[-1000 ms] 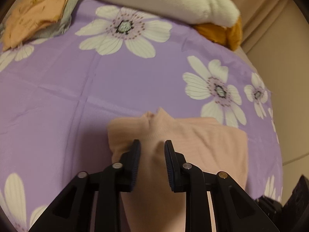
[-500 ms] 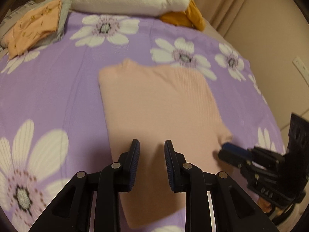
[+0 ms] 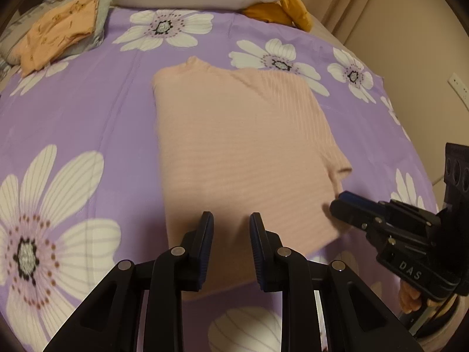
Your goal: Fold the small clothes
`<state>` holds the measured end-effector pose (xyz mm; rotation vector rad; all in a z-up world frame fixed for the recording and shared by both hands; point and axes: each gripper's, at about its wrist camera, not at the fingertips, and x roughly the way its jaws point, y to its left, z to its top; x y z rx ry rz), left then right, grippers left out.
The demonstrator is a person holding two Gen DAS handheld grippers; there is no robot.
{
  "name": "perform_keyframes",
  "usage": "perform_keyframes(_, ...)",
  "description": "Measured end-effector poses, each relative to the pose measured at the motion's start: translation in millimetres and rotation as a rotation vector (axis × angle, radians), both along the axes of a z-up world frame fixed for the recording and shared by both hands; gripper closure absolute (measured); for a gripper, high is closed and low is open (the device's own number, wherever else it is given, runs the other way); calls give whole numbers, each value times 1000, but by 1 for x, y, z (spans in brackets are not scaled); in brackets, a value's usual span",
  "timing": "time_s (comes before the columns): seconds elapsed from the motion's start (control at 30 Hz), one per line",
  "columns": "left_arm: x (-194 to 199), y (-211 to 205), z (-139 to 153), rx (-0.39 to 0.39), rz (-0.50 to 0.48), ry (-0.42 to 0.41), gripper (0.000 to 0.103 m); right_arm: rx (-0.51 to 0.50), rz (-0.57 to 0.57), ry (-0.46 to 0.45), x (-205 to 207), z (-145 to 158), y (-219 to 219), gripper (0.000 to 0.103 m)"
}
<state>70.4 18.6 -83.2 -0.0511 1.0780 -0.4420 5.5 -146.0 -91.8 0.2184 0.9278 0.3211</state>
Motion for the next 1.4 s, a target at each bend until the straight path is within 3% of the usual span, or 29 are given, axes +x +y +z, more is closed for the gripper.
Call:
perform_keyframes(0.43, -21, 0, -12, 27, -1, 4, 80, -23, -11, 22, -12, -8, 2, 83)
perform_keyframes(0.6, -34, -3, 1, 59, -1, -28, 79, -16, 1, -8, -25, 8, 3, 79)
perform_keyframes(0.73, -43, 0, 8, 69, 20, -38, 64, -8, -1, -33, -38, 19, 3, 75)
perform_keyframes(0.9, -54, 4, 21, 64, 46, -61, 61, -8, -3, -62, -51, 33, 2, 70)
perform_keyframes(0.97, -57, 5, 27, 64, 52, -75, 54, -9, -6, -76, -57, 41, 2, 65)
perform_keyframes(1.03, -62, 7, 35, 65, 64, -95, 38, -17, -11, -91, -61, 48, 2, 52)
perform_keyframes(1.13, -68, 9, 50, 65, 74, -123, 36, -40, -26, -120, -69, 61, 4, 39)
perform_keyframes(1.2, -70, 10, 57, 67, 79, -133, 32, -57, -39, -140, -73, 71, 4, 35)
perform_keyframes(1.3, -76, 13, 71, 69, 100, -155, 21, -71, -70, -174, -80, 85, 2, 17)
perform_keyframes(1.4, -81, 16, 83, 83, 128, -185, 19, -53, -93, -207, -88, 99, -2, 6)
